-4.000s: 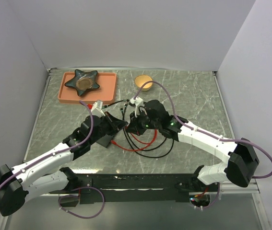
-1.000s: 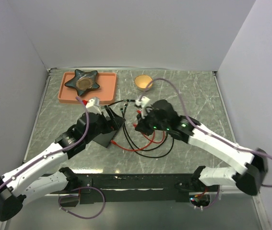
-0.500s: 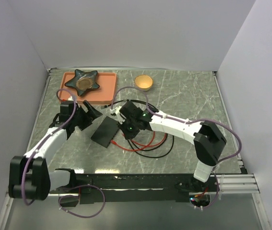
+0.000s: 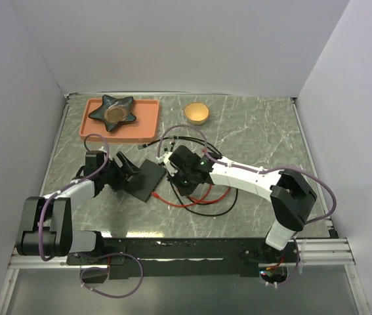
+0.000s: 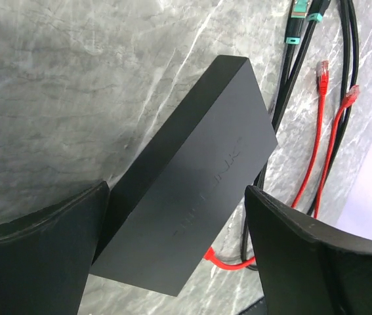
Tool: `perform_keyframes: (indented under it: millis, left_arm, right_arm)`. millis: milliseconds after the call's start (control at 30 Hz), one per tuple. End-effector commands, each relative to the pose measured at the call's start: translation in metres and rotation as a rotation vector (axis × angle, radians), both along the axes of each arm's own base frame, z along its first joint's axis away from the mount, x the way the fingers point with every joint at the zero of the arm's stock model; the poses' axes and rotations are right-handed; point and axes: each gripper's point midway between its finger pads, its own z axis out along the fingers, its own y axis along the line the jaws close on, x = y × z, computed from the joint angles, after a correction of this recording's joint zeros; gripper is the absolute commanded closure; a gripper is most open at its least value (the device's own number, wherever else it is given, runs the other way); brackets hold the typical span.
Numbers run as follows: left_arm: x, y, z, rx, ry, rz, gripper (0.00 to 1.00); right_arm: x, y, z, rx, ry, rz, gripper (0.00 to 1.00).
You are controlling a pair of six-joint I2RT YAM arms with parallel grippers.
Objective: Insert the plug into the switch port
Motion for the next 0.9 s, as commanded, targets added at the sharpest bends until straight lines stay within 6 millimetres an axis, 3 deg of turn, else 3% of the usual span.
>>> perform_keyframes:
  millis: [0,167,200,400,667,867]
  left_arm:
    - [0.005,0.008,0.003,0.053,-0.092,0.010,0.09]
    - [0.002,0.013,-0.002,0.081,-0.109,0.024,0.10]
    - [0.003,0.014,0.000,0.086,-0.120,0.028,0.10]
    - [0.017,0.023,0.009,0.145,-0.179,0.042,0.09]
    - [0.035,0.004,0.003,0.120,-0.191,-0.070,0.11]
    - [0.035,-0.014,0.003,0.103,-0.211,-0.172,0.12]
  right_arm:
    - [0.005,0.016,0.030,0.111,-0.089,-0.001,1.00]
    - [0.003,0.031,0.024,0.111,-0.065,-0.010,1.00]
    - [0.006,0.038,0.029,0.114,-0.074,-0.009,1.00]
    - [0.023,0.053,0.008,0.073,-0.088,-0.037,1.00]
    - [0.035,0.072,-0.012,0.052,-0.076,-0.046,1.00]
    - [0.044,0.080,-0.031,0.024,-0.067,-0.060,1.00]
